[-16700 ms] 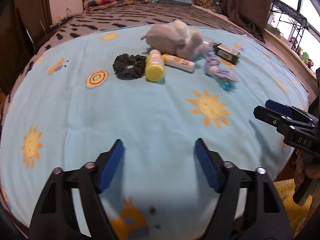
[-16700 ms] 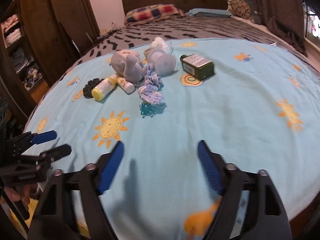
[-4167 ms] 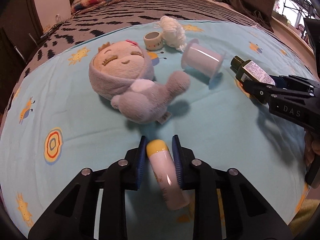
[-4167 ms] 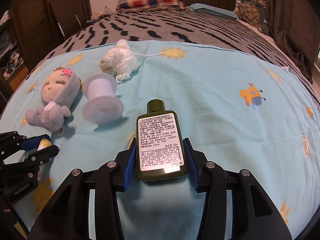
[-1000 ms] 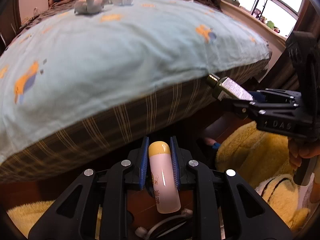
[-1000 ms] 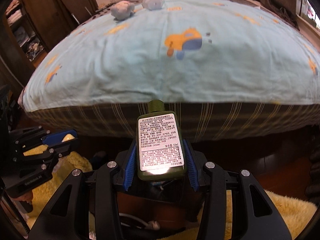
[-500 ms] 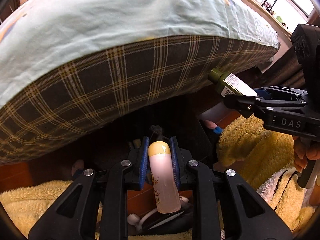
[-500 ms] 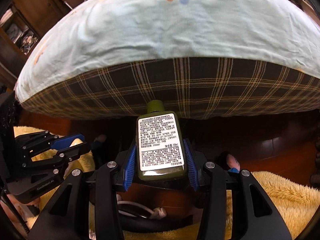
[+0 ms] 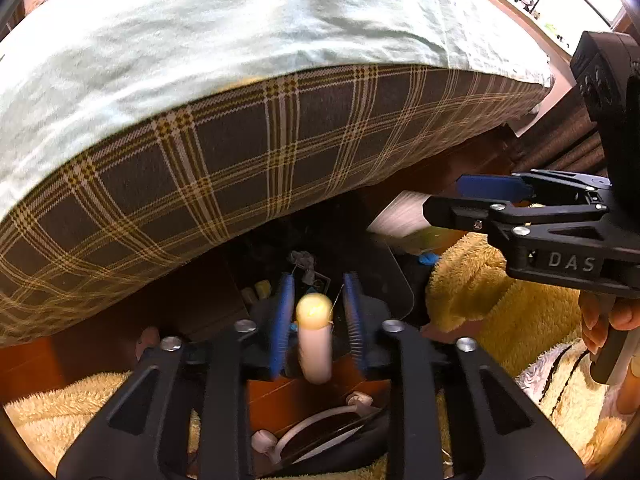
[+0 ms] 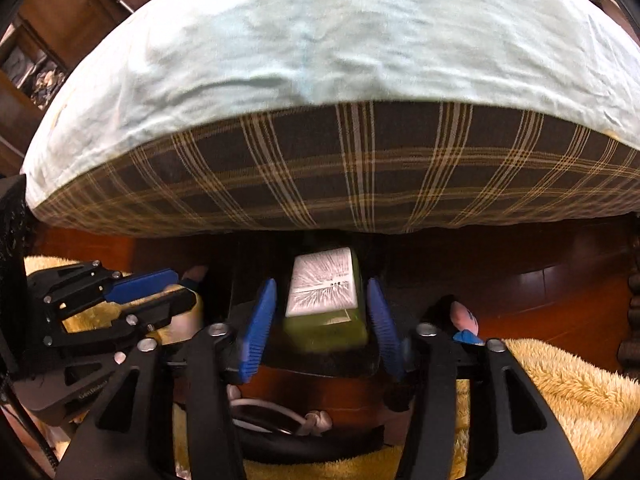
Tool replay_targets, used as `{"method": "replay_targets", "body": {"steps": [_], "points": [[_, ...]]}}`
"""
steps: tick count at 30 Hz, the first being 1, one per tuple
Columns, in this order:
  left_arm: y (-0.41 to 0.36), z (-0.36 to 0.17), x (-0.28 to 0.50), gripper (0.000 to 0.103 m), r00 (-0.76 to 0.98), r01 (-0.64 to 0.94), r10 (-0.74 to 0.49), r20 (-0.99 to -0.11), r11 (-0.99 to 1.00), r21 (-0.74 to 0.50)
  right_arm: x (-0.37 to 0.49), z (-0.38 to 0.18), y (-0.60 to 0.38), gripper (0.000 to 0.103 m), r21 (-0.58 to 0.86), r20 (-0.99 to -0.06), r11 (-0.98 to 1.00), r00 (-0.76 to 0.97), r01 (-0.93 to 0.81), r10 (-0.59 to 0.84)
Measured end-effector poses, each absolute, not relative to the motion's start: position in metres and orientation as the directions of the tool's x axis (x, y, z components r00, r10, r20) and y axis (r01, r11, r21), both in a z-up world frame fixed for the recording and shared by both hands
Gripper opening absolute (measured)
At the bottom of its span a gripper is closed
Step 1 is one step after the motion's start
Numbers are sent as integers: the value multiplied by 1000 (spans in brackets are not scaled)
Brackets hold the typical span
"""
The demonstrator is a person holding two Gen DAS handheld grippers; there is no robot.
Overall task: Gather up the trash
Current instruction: 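Open both tools to drop the items into the bin and return, then grasp the plush doll with the left tool while the right tool grasps the white spool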
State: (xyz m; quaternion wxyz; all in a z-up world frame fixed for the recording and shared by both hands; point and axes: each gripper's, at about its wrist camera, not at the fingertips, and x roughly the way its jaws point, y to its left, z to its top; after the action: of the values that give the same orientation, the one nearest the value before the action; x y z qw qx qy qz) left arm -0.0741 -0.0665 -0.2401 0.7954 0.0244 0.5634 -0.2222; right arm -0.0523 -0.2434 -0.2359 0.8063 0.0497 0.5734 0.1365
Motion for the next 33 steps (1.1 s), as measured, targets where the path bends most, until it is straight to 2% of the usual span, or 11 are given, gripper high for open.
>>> {"method": "replay_targets", "body": {"steps": [1, 4, 6, 8, 10, 12, 21, 33], "points": [[-66, -239, -74, 38, 269, 381, -325, -907, 900, -210, -51, -234, -244, 60, 237, -910, 958, 310, -160, 277], [-64, -234, -73, 44, 280, 379, -318, -906, 904, -200, -49, -225, -250, 63, 234, -902, 961, 336, -147, 271], [-61, -228, -73, 55, 298, 377, -310, -903, 907, -187, -48, -217, -255, 71, 222, -893, 965, 367, -142, 259], [-58, -218, -74, 77, 326, 380, -298, -897, 910, -164, -48, -207, -259, 80, 216, -880, 966, 401, -142, 256], [-55, -208, -74, 88, 351, 384, -290, -891, 912, -145, -48, -194, -264, 89, 210, -854, 968, 455, -138, 251], [-52, -194, -74, 94, 382, 389, -290, -878, 912, -132, -45, -182, -269, 90, 209, -833, 969, 495, -130, 247], [-41, -140, -59, 95, 512, 360, -284, -811, 928, -98, -22, -139, -275, 90, 200, -761, 969, 600, -147, 248], [-12, -104, -10, 95, 609, 266, -205, -766, 963, -46, 42, -99, -264, 90, 175, -690, 969, 681, -172, 245]]}}
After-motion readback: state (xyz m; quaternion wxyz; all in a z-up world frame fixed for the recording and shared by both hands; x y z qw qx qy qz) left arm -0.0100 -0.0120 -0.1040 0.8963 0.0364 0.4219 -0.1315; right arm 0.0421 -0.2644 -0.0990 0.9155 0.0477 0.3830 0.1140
